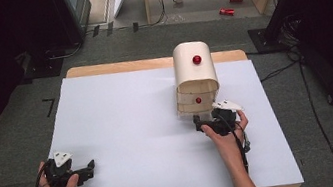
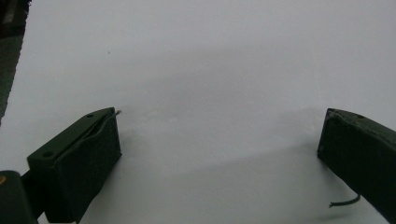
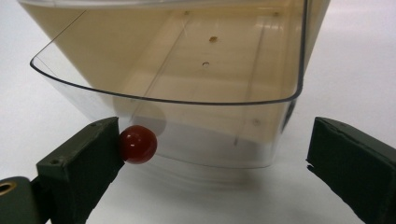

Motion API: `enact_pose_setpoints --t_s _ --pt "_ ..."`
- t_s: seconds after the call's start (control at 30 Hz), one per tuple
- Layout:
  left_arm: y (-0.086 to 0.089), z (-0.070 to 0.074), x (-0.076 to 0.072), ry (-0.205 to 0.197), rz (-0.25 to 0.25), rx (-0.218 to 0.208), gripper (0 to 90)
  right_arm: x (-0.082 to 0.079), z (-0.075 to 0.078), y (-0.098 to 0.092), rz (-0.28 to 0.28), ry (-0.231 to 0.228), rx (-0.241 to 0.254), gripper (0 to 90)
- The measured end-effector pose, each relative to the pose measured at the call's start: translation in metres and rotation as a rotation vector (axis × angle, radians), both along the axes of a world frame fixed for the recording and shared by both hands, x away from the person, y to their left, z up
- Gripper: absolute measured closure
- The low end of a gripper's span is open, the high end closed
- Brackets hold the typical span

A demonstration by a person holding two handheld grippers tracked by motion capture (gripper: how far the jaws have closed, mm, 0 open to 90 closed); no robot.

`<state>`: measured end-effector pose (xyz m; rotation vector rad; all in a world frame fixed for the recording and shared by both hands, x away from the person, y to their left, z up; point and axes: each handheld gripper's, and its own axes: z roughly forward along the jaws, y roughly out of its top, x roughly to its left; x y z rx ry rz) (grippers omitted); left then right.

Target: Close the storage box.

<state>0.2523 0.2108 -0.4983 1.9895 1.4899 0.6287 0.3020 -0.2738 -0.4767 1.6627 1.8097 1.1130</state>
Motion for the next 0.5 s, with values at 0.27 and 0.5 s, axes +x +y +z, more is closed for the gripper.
enact_pose_setpoints --t_s 0.27,0.5 --pt "0.000 0.000 0.000 0.000 0.000 0.000 0.0 0.007 -0.003 -0.001 -0.010 -0.018 0.008 3.3" --pt "0.000 0.000 0.000 0.000 0.000 0.000 0.0 0.015 0.002 0.002 -0.013 0.007 -0.029 1.5"
